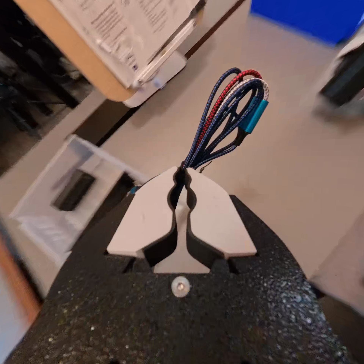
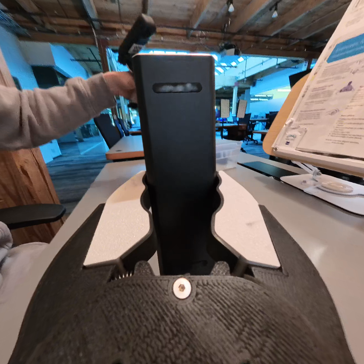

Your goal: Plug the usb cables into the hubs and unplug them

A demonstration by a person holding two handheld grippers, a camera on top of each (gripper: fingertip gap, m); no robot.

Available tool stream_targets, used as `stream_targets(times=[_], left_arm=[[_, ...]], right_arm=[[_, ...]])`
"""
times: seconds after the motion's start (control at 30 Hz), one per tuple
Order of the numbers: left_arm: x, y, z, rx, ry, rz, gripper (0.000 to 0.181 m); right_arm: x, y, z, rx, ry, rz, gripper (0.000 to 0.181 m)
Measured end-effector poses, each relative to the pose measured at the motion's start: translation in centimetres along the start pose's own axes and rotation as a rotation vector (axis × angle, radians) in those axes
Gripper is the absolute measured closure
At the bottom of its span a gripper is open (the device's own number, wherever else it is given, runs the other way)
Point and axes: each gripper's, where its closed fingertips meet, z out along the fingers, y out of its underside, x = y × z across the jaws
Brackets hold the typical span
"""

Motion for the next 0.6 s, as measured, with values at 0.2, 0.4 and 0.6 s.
stream_targets(times=[0.2,0.4,0.6], left_arm=[[11.4,2.1,7.1,-0.064,0.333,-0.298,0.179],[15.5,5.6,15.6,-0.204,0.368,-0.385,0.179],[14.2,7.5,20.0,-0.294,0.204,-0.254,0.177]], right_arm=[[-1.6,-1.9,-0.1,0.119,-0.115,0.093,0.118],[-2.5,-2.9,-0.5,0.149,-0.15,0.141,0.118],[-3.8,-2.7,-2.8,0.132,-0.173,0.138,0.118]])
